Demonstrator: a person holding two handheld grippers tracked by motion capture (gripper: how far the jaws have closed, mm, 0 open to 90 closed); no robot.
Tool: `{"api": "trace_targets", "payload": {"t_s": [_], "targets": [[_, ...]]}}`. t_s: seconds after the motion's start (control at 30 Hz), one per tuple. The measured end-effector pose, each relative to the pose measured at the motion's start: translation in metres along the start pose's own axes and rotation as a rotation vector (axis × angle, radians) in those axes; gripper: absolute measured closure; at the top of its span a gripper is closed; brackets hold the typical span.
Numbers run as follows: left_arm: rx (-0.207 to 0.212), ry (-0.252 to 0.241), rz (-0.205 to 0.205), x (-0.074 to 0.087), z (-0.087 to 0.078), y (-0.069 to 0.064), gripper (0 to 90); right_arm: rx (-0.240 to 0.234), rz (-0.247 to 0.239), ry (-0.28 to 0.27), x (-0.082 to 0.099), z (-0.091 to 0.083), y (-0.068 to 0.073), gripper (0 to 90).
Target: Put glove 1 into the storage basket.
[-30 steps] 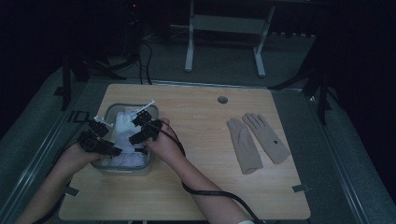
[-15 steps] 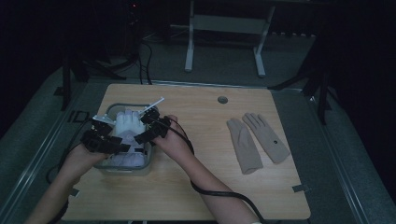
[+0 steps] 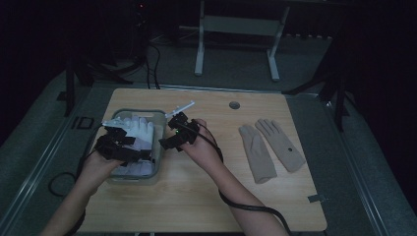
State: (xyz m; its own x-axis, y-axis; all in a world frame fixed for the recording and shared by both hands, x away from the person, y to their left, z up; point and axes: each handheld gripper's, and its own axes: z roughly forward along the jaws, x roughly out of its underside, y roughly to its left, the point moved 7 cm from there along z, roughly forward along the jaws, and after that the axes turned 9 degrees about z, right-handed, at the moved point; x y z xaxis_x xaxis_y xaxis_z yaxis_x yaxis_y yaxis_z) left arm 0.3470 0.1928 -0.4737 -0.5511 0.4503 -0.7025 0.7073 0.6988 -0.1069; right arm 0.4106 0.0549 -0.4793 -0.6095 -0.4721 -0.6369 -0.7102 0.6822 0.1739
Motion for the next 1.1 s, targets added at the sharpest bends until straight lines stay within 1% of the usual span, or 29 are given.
{"api": "trace_targets", "payload": {"t_s": [0.03,0.1,0.13,0.17,0.2,0.23,0.27,0.3,0.33,0.37,0.4,0.43,0.5,0.53,0.57,0.6,0.63,0.7,0.73,0.77,0.8,0.83,0.9,0.93,0.97,1.0,1.03,1.07,1.1], "targets": [[0.002,-0.016,0.014,-0.005,0.003,-0.006,14.9,0.014,0.003,-0.005,0.004,-0.006,-0.007,17.2],[0.005,-0.031,0.028,-0.010,0.005,-0.011,14.9,0.021,0.008,-0.012,0.006,-0.011,-0.013,17.2],[0.005,-0.031,0.028,-0.010,0.005,-0.011,14.9,0.021,0.008,-0.012,0.006,-0.011,-0.013,17.2],[0.007,-0.050,0.043,-0.014,0.008,-0.017,14.9,0.028,0.011,-0.023,0.008,-0.017,-0.019,17.2],[0.016,-0.061,0.046,-0.016,0.009,-0.020,14.9,0.031,0.013,-0.028,0.010,-0.020,-0.021,17.2],[0.018,-0.064,0.053,-0.017,0.011,-0.022,15.0,0.034,0.015,-0.027,0.012,-0.023,-0.025,17.2],[0.018,-0.064,0.053,-0.017,0.011,-0.022,15.0,0.034,0.015,-0.027,0.012,-0.023,-0.025,17.2],[0.013,-0.066,0.074,-0.019,0.015,-0.027,15.0,0.039,0.014,-0.030,0.016,-0.027,-0.029,17.2],[0.013,-0.066,0.074,-0.019,0.015,-0.027,15.0,0.039,0.014,-0.030,0.016,-0.027,-0.029,17.2],[0.031,-0.077,0.089,-0.020,0.019,-0.033,15.0,0.047,0.019,-0.036,0.021,-0.031,-0.035,17.2],[0.031,-0.077,0.089,-0.020,0.019,-0.033,15.0,0.048,0.016,-0.037,0.022,-0.032,-0.037,17.0],[0.026,-0.084,0.116,-0.021,0.023,-0.038,15.0,0.054,0.019,-0.034,0.025,-0.034,-0.040,17.0],[0.024,-0.093,0.141,-0.022,0.026,-0.044,15.0,0.053,0.029,-0.039,0.030,-0.037,-0.045,16.9],[0.024,-0.093,0.141,-0.022,0.026,-0.044,14.9,0.053,0.029,-0.039,0.030,-0.037,-0.045,16.9],[0.031,-0.106,0.151,-0.023,0.030,-0.050,14.9,0.059,0.031,-0.044,0.036,-0.041,-0.050,16.8],[0.031,-0.106,0.151,-0.023,0.030,-0.050,15.0,0.059,0.031,-0.046,0.039,-0.042,-0.052,16.8],[0.039,-0.116,0.172,-0.024,0.034,-0.056,15.0,0.058,0.034,-0.049,0.042,-0.044,-0.055,16.8],[0.042,-0.126,0.184,-0.025,0.038,-0.061,15.0,0.061,0.041,-0.053,0.047,-0.046,-0.060,16.3],[0.042,-0.126,0.184,-0.025,0.038,-0.061,15.0,0.061,0.041,-0.053,0.047,-0.046,-0.060,16.3],[0.050,-0.141,0.193,-0.026,0.042,-0.066,15.0,0.062,0.044,-0.062,0.051,-0.050,-0.064,16.1],[0.050,-0.141,0.193,-0.026,0.042,-0.066,15.0,0.062,0.044,-0.062,0.051,-0.050,-0.064,16.1],[0.057,-0.158,0.197,-0.026,0.045,-0.070,15.0,0.070,0.038,-0.073,0.056,-0.052,-0.069,15.0],[0.056,-0.175,0.210,-0.027,0.049,-0.074,15.0,0.083,0.034,-0.089,0.059,-0.056,-0.074,15.0],[0.056,-0.175,0.210,-0.027,0.049,-0.074,15.0,0.083,0.034,-0.089,0.059,-0.056,-0.074,15.0],[0.052,-0.185,0.226,-0.028,0.051,-0.078,15.0,0.078,0.028,-0.108,0.064,-0.060,-0.078,14.7],[0.057,-0.195,0.229,-0.028,0.053,-0.080,15.0,0.082,0.026,-0.108,0.066,-0.062,-0.079,14.4],[0.065,-0.197,0.230,-0.028,0.055,-0.082,15.0,0.085,0.018,-0.107,0.069,-0.063,-0.081,14.1],[0.065,-0.197,0.230,-0.028,0.055,-0.082,15.0,0.086,0.014,-0.106,0.071,-0.065,-0.084,13.8],[0.069,-0.192,0.238,-0.028,0.061,-0.086,15.0,0.089,0.014,-0.106,0.074,-0.067,-0.086,13.8]]}}
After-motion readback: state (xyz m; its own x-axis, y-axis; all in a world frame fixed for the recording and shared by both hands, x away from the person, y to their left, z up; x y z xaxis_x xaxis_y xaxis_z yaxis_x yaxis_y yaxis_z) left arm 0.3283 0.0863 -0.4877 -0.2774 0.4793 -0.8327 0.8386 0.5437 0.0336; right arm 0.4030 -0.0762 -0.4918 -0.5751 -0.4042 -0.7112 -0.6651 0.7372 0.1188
